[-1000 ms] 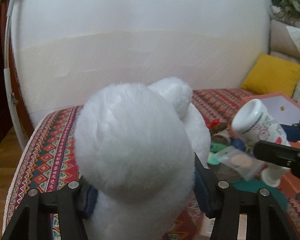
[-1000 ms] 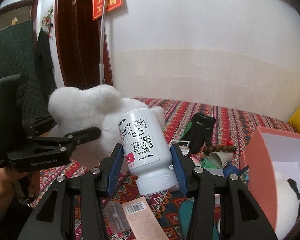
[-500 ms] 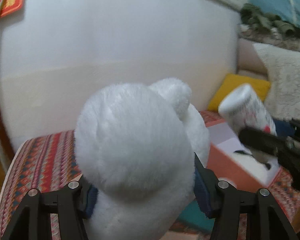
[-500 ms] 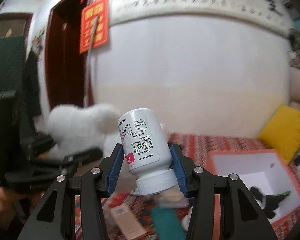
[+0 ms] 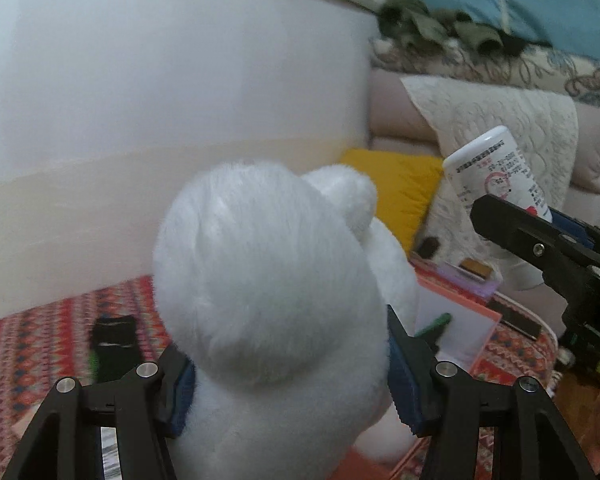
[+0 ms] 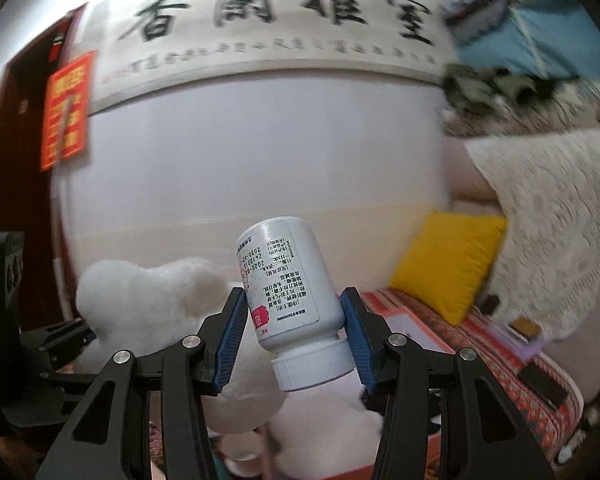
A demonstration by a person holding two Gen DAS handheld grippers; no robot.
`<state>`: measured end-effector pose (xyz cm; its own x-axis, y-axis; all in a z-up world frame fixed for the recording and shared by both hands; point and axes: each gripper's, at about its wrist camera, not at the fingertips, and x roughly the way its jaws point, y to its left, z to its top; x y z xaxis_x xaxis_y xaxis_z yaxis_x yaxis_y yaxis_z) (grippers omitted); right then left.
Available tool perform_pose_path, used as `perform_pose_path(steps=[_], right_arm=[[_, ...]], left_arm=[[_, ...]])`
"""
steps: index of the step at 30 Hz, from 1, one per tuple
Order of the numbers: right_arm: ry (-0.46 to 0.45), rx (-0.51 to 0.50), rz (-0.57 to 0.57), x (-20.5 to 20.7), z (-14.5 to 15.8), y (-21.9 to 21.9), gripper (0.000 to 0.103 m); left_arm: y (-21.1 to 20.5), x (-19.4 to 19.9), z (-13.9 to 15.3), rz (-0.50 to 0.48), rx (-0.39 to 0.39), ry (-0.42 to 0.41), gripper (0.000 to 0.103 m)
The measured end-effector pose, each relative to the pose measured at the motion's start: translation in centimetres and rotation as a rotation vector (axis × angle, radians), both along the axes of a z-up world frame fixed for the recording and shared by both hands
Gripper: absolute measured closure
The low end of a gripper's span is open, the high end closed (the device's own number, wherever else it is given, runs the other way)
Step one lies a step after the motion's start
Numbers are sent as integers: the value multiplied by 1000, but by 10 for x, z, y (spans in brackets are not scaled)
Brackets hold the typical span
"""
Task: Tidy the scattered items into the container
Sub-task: 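Release the plush bear and pill bottle into the pink box with both grippers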
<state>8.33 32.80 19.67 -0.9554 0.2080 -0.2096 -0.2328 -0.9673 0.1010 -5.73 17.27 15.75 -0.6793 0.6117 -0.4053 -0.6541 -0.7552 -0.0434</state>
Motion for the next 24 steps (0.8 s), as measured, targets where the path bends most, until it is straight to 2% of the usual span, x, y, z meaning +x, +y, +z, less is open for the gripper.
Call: perform_pose_path(steps=[4,8,9,10,11,12,14,17,20,24], right_arm=[[-29,-65,-90,-22,-19,48,52],[-66,-145,-100,-67,-35,93,49],[-83,-148,-125,-76,-41,99,44],[-101,-151,-150,-85,-48,106,26],[-117,-154,-175,-94,-55,112,12],[-122,-166,-191,-95,-59,116,8],[-148,-149,-194,-94,-63,120,7],[-167,-85,-211,-91,-62,111,7],[-198,-44,-165,-82,-64,90,7],[-207,-80,-37,-71,-66,47,6]], left_arm=[[50,-18,-9,-32,-40,-17,38],[99,-58,-19,-31,-57,-64,33],[106,-68,-22,-24,-58,-91,32],[110,-74,-24,-11,-69,-110,33],[114,-79,-26,2,-85,-121,32],[116,-79,-27,14,-116,-98,32],[111,-73,-26,18,-136,-59,25],[88,-66,-20,54,-140,-27,21],[48,-58,-13,103,-66,-80,18],[-22,-36,-30,176,-4,-161,14]])
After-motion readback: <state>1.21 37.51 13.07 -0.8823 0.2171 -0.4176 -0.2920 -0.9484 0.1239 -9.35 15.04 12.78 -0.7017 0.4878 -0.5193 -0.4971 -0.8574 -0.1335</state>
